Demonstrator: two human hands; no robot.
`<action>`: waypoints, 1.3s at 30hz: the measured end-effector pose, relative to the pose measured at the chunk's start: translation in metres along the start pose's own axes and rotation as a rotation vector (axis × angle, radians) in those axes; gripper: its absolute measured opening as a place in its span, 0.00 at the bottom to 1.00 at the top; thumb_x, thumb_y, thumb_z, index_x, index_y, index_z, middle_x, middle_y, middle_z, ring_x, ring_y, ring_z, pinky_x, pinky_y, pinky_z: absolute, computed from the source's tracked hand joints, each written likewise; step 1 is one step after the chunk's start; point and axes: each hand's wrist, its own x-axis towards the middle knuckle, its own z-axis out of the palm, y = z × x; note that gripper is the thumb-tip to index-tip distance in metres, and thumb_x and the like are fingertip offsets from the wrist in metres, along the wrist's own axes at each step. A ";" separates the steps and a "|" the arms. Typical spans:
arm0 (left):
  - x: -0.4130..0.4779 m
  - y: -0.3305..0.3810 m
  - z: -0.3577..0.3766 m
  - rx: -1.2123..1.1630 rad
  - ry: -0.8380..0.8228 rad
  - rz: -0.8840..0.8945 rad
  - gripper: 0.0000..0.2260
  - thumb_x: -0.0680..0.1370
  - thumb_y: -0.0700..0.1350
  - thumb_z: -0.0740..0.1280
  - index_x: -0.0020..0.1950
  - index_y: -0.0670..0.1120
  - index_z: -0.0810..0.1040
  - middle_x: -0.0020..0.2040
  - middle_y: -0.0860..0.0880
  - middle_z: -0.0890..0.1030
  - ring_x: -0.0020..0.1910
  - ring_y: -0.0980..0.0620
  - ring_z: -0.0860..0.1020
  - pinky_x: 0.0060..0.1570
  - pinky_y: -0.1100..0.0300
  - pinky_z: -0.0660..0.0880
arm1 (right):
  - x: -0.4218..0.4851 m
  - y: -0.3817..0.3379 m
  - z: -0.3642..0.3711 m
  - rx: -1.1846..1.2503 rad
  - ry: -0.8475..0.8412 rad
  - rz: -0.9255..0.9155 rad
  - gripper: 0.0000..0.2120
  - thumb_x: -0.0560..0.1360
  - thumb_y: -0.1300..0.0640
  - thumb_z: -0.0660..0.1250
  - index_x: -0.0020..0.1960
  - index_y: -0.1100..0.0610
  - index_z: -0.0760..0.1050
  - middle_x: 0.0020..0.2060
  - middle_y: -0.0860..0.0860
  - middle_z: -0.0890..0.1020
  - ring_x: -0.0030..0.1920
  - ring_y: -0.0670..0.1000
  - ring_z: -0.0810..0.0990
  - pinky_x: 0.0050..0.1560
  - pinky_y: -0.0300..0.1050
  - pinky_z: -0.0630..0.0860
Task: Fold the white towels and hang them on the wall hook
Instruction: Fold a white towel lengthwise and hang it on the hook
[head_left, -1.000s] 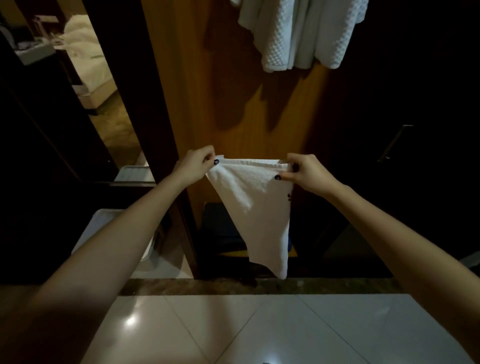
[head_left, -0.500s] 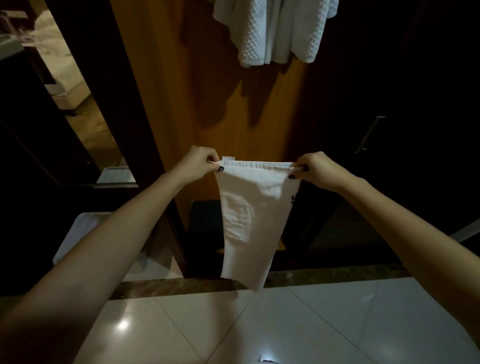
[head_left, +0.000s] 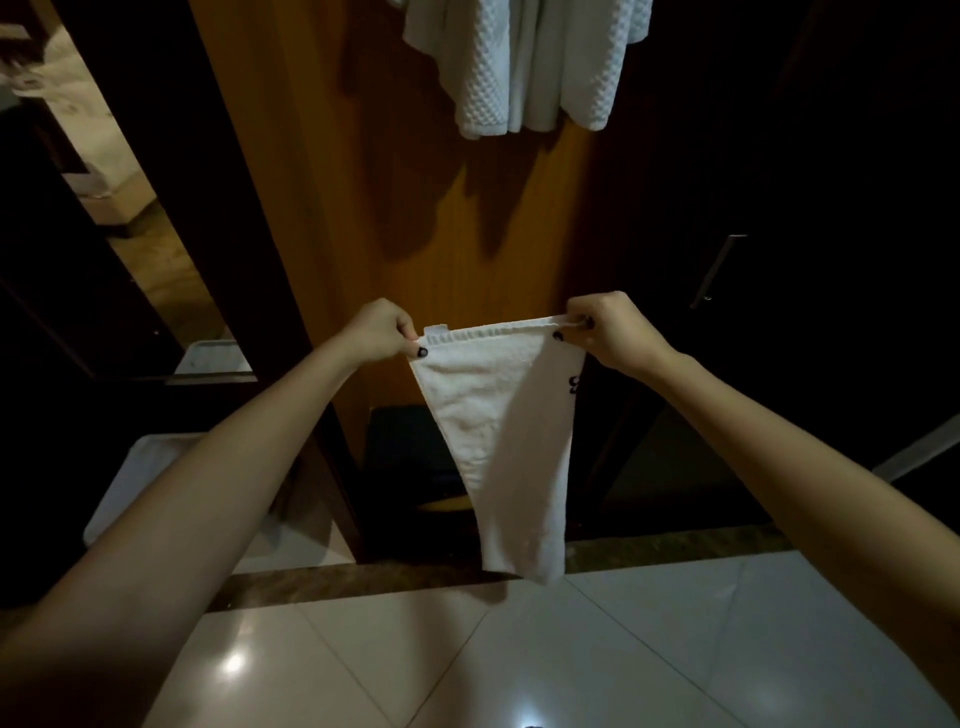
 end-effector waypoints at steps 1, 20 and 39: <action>0.000 0.000 0.000 -0.019 -0.022 -0.002 0.09 0.70 0.39 0.74 0.33 0.46 0.77 0.36 0.51 0.77 0.38 0.57 0.73 0.37 0.62 0.66 | 0.001 0.001 0.000 0.024 0.012 0.020 0.13 0.76 0.62 0.68 0.37 0.68 0.70 0.34 0.61 0.75 0.34 0.59 0.72 0.34 0.52 0.67; 0.014 0.019 -0.028 -0.214 0.352 0.102 0.03 0.76 0.40 0.69 0.44 0.46 0.80 0.39 0.51 0.79 0.38 0.56 0.75 0.35 0.66 0.70 | 0.050 0.010 -0.006 0.265 0.010 0.285 0.13 0.77 0.57 0.68 0.46 0.68 0.76 0.39 0.60 0.79 0.39 0.54 0.76 0.38 0.47 0.71; 0.005 0.062 -0.067 -0.698 0.336 -0.001 0.03 0.74 0.37 0.70 0.42 0.43 0.81 0.27 0.50 0.82 0.26 0.61 0.79 0.25 0.72 0.71 | 0.070 -0.056 -0.038 0.821 -0.180 -0.006 0.09 0.75 0.69 0.68 0.53 0.63 0.81 0.42 0.53 0.86 0.42 0.46 0.84 0.46 0.36 0.79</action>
